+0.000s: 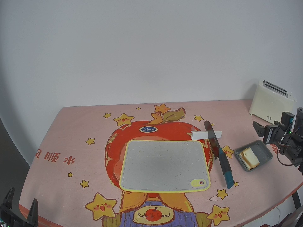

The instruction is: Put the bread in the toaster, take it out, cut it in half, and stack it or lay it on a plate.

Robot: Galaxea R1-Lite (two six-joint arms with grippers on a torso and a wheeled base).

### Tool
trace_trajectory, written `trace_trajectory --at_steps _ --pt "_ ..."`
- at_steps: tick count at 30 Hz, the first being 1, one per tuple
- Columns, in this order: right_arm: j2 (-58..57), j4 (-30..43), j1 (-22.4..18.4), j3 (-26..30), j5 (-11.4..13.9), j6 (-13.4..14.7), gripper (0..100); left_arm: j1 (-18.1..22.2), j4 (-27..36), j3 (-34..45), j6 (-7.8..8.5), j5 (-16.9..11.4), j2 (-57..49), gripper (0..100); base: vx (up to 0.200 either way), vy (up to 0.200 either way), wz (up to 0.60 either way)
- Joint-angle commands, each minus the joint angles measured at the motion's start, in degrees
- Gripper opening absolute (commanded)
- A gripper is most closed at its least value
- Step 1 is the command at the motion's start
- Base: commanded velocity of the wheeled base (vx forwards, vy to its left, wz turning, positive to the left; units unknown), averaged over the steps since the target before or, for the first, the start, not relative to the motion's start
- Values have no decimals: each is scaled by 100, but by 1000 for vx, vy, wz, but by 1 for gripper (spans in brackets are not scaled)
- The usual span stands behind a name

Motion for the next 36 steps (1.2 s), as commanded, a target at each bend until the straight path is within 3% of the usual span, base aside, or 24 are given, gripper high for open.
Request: trace_trajectory --at_steps 1,11,21,29,36 --pt "-14 -7 -310 -24 -47 -43 100 -4 -2 101 5 -1 -57 100 0 0 0" --pt "12 -16 -855 11 -47 -43 100 5 -2 101 -4 -10 -57 100 0 0 0" --pt "-5 -77 -1057 -41 23 -122 100 5 -2 101 -4 -10 -57 100 0 0 0" --pt "-14 -68 -1004 38 419 -122 100 5 -2 101 -4 -18 -57 100 0 0 0" --pt "3 -86 -749 345 445 -131 100 5 -2 101 -4 -27 -57 100 0 0 0"
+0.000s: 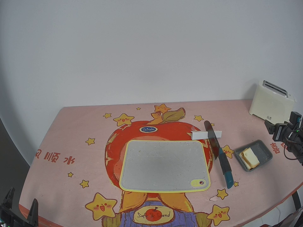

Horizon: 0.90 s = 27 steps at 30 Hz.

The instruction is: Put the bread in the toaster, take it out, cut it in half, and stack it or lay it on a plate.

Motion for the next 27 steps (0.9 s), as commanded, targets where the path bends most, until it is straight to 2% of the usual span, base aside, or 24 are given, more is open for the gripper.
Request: trace_trajectory --at_steps 1,7,10,14,16,27 --pt "23 -23 96 184 3 -8 100 0 -2 101 -1 1 -57 100 0 0 0" --pt "-206 -5 44 210 -59 -16 100 0 -2 101 -1 -8 -57 100 0 0 0" --pt "-408 39 -167 263 -59 -25 100 0 -2 101 -1 -8 -57 100 0 0 0" --pt "-698 39 -352 430 -59 -236 100 0 -2 101 -1 -8 -57 100 0 0 0" --pt "-856 39 -413 465 -59 -254 100 0 -2 101 -1 -8 -57 100 0 0 0" --pt "-1867 74 -466 878 -85 -306 100 0 -2 101 -1 -8 -57 100 0 0 0"
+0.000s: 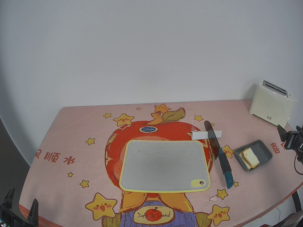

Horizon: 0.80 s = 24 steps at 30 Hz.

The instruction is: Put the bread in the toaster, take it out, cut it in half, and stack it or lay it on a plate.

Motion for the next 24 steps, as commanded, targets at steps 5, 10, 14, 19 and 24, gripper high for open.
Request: trace_trajectory --at_steps 5,10,14,19,24 --pt "-804 -1 -182 348 3 -142 100 0 -2 101 -1 4 -57 100 0 0 0" --pt "-1120 8 -226 488 3 -134 100 0 -2 101 -1 4 -57 100 0 0 0" --pt "-1269 -1 -357 673 56 -134 100 0 -2 101 -1 4 -57 100 0 0 0" --pt "-1559 8 -384 831 64 -142 100 0 -2 101 -1 4 -57 100 0 0 0" --pt "-1762 8 -401 972 56 -151 100 0 -2 101 -1 4 -57 100 0 0 0"
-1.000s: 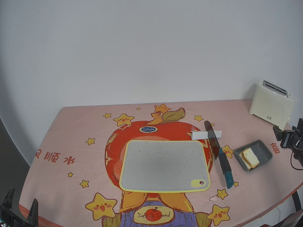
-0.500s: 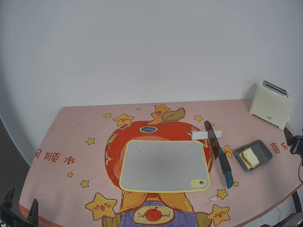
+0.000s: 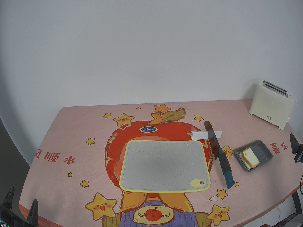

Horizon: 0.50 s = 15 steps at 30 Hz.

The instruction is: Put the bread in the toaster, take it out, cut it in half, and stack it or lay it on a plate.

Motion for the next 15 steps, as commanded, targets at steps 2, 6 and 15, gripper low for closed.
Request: trace_trajectory --at_steps 2,6,15 --pt "-337 -3 -62 113 6 -6 100 0 -2 101 -1 2 -57 100 0 0 0" --pt "-530 6 -80 227 6 -15 100 0 -2 101 -1 2 -57 100 0 0 0" --pt "-1383 894 -115 350 15 -32 100 0 -2 101 -1 2 -57 100 0 0 0"
